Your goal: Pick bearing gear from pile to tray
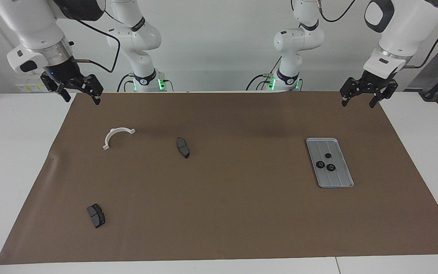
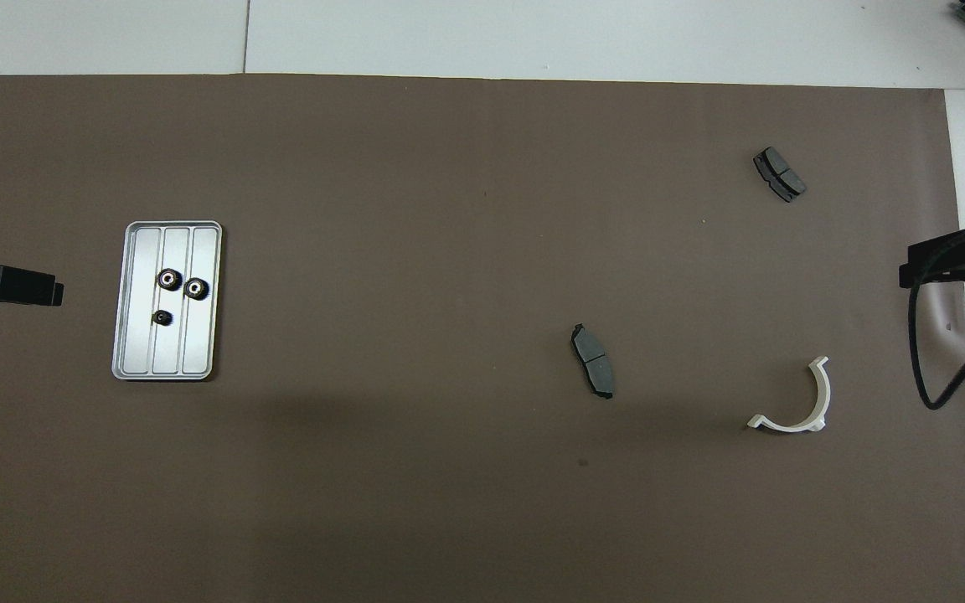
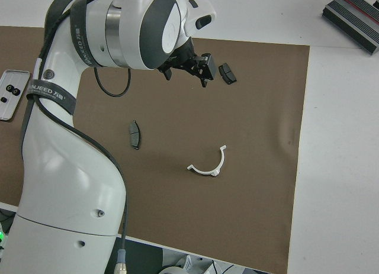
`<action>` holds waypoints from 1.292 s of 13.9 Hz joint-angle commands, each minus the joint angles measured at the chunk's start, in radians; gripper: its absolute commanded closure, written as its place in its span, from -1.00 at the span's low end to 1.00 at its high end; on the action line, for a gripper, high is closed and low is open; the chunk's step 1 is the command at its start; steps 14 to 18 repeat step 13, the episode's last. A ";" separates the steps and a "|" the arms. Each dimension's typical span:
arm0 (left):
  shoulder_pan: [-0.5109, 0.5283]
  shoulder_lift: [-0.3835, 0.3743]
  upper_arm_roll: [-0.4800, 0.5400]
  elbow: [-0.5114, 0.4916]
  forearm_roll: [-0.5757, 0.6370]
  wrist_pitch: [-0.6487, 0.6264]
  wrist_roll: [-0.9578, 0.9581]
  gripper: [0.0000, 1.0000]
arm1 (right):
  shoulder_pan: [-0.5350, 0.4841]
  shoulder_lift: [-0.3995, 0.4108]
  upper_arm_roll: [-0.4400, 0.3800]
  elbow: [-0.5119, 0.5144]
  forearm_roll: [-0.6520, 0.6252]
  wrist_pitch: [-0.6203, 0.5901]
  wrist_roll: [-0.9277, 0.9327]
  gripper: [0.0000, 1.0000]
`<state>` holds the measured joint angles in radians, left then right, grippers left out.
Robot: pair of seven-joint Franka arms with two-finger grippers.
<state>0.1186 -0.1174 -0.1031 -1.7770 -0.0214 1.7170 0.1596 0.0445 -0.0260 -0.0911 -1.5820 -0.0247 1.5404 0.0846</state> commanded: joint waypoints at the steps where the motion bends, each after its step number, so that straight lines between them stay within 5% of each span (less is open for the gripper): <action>1: -0.013 -0.002 0.003 0.002 0.000 0.009 -0.005 -1.00 | -0.008 -0.015 0.004 -0.016 0.016 0.003 -0.025 -1.00; 18: -0.045 -0.002 0.002 0.001 0.000 0.021 -0.003 -1.00 | -0.008 -0.015 0.004 -0.016 0.016 0.003 -0.025 -1.00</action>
